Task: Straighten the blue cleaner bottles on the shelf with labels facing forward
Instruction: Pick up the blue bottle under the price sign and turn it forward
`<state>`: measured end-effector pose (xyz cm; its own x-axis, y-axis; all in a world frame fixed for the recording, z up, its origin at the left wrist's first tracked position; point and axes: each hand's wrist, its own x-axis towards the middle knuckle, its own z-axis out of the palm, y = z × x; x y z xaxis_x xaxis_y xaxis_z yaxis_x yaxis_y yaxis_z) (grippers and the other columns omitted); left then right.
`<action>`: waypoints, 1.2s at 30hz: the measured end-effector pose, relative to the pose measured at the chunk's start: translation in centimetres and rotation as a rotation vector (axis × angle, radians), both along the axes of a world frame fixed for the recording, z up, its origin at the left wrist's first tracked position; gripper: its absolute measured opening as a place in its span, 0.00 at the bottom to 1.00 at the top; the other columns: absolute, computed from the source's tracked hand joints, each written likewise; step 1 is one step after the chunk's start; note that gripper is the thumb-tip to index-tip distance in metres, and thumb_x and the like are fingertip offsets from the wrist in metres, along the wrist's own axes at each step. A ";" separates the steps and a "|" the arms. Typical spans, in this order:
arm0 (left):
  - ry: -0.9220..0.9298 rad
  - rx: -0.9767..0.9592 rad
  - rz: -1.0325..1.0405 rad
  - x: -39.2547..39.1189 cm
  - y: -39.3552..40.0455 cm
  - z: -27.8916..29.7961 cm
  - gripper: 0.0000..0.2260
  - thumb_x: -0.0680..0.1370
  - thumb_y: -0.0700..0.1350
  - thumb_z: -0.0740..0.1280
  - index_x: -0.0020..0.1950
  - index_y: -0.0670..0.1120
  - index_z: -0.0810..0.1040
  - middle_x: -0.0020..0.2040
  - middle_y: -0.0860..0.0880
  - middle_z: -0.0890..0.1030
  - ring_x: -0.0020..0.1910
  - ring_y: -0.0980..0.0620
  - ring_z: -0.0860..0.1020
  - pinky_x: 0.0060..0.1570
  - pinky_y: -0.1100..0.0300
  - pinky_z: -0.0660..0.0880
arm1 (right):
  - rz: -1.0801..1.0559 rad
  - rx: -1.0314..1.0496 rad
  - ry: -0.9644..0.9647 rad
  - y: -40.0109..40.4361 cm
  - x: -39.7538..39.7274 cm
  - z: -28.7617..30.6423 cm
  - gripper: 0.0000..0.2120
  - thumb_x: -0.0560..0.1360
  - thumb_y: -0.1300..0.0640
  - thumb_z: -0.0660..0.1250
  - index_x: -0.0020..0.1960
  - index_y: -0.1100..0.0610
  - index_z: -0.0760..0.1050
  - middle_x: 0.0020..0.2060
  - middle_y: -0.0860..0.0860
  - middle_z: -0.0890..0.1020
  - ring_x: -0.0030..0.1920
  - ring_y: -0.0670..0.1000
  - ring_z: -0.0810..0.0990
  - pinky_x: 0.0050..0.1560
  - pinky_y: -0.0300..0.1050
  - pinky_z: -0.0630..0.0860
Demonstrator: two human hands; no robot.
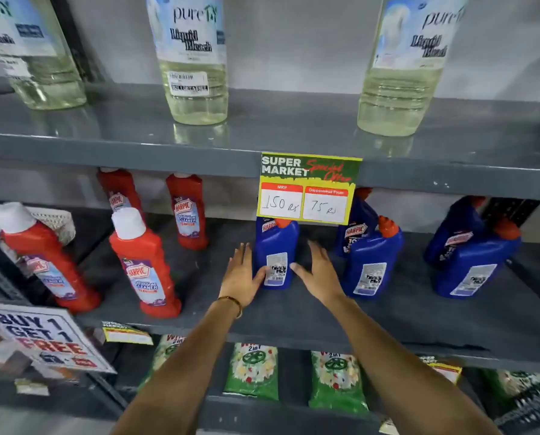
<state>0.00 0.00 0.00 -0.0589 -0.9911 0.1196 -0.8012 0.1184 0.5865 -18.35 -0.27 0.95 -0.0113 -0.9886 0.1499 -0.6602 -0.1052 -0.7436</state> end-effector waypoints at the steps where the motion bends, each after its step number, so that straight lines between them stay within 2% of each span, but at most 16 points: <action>1: 0.071 0.040 0.001 -0.1 -0.3 0.2 0.33 0.76 0.53 0.63 0.75 0.42 0.52 0.76 0.41 0.56 0.75 0.44 0.56 0.74 0.50 0.56 | 0.011 0.034 -0.062 -0.5 0.0 0.0 0.34 0.73 0.53 0.69 0.73 0.59 0.58 0.74 0.57 0.63 0.73 0.56 0.62 0.71 0.49 0.60; 3: 0.208 0.128 0.007 -0.2 -0.9 0.3 0.31 0.72 0.48 0.71 0.70 0.42 0.62 0.71 0.41 0.68 0.69 0.43 0.67 0.66 0.51 0.67 | 0.058 0.130 -0.180 -1.4 0.1 -0.1 0.33 0.71 0.55 0.72 0.71 0.60 0.62 0.71 0.57 0.68 0.71 0.56 0.67 0.71 0.50 0.63; 5: 0.312 0.177 0.031 -0.3 -1.6 0.3 0.27 0.68 0.43 0.75 0.64 0.41 0.70 0.63 0.41 0.76 0.60 0.45 0.75 0.57 0.54 0.72 | 0.090 0.199 -0.314 -2.0 0.1 -0.3 0.31 0.70 0.59 0.72 0.69 0.60 0.65 0.68 0.57 0.72 0.68 0.56 0.71 0.68 0.54 0.69; 7: 0.379 0.212 0.039 -0.5 -1.8 0.2 0.25 0.66 0.40 0.76 0.61 0.40 0.72 0.60 0.41 0.79 0.57 0.45 0.77 0.53 0.56 0.73 | 0.136 0.205 -0.438 -2.2 0.2 -0.6 0.25 0.69 0.63 0.72 0.65 0.61 0.70 0.64 0.59 0.77 0.61 0.53 0.77 0.59 0.45 0.77; 9: 0.407 0.222 0.045 -0.5 -2.2 0.0 0.25 0.66 0.39 0.76 0.60 0.39 0.73 0.59 0.41 0.80 0.56 0.44 0.78 0.54 0.55 0.74 | 0.176 0.202 -0.494 -2.3 0.5 -0.7 0.21 0.70 0.66 0.71 0.61 0.60 0.72 0.60 0.60 0.79 0.55 0.52 0.79 0.50 0.37 0.79; 14: 0.497 0.233 0.028 -0.6 -2.9 -0.3 0.25 0.64 0.37 0.77 0.59 0.40 0.74 0.58 0.40 0.81 0.55 0.43 0.79 0.54 0.53 0.76 | 0.176 0.222 -0.613 -2.5 0.7 -0.8 0.20 0.70 0.68 0.70 0.61 0.64 0.72 0.58 0.60 0.80 0.53 0.53 0.80 0.45 0.35 0.80; 19: 0.529 0.234 0.009 -0.4 -2.8 -0.1 0.26 0.63 0.36 0.77 0.59 0.39 0.74 0.58 0.39 0.81 0.54 0.43 0.79 0.53 0.55 0.76 | 0.194 0.254 -0.618 -2.5 0.5 -0.4 0.19 0.70 0.67 0.70 0.61 0.63 0.73 0.58 0.60 0.80 0.53 0.53 0.80 0.47 0.39 0.81; 24: 0.570 0.212 -0.023 -0.1 -2.0 0.1 0.27 0.63 0.36 0.78 0.59 0.39 0.74 0.58 0.39 0.80 0.54 0.42 0.80 0.55 0.50 0.77 | 0.204 0.277 -0.601 -1.9 0.4 0.6 0.16 0.70 0.65 0.71 0.56 0.57 0.75 0.55 0.55 0.81 0.48 0.45 0.82 0.41 0.35 0.80; 27: 0.578 0.165 -0.021 0.2 -1.7 0.6 0.27 0.62 0.37 0.78 0.58 0.40 0.74 0.57 0.40 0.81 0.49 0.46 0.80 0.49 0.54 0.78 | 0.199 0.267 -0.585 -1.5 0.5 1.4 0.16 0.70 0.64 0.71 0.57 0.56 0.75 0.54 0.53 0.81 0.47 0.44 0.82 0.40 0.35 0.80; 30: 0.544 0.112 -0.006 0.3 -1.4 1.0 0.26 0.61 0.41 0.79 0.56 0.41 0.74 0.55 0.41 0.82 0.45 0.48 0.80 0.44 0.57 0.78 | 0.196 0.255 -0.613 -1.1 0.7 2.1 0.18 0.71 0.65 0.70 0.59 0.57 0.74 0.54 0.52 0.81 0.49 0.46 0.81 0.44 0.37 0.80; 33: 0.534 0.079 0.042 0.2 -0.5 0.8 0.27 0.61 0.45 0.79 0.55 0.42 0.73 0.55 0.43 0.82 0.43 0.50 0.79 0.40 0.62 0.77 | 0.164 0.235 -0.654 -0.5 1.1 2.5 0.18 0.70 0.65 0.71 0.58 0.55 0.74 0.52 0.50 0.81 0.47 0.42 0.81 0.43 0.34 0.80; 36: 0.492 0.033 0.100 -0.2 0.2 0.6 0.27 0.62 0.49 0.78 0.54 0.42 0.72 0.54 0.44 0.82 0.47 0.46 0.81 0.44 0.54 0.79 | 0.121 0.238 -0.670 0.1 2.0 2.4 0.20 0.69 0.62 0.73 0.58 0.52 0.73 0.51 0.48 0.81 0.48 0.42 0.81 0.45 0.36 0.79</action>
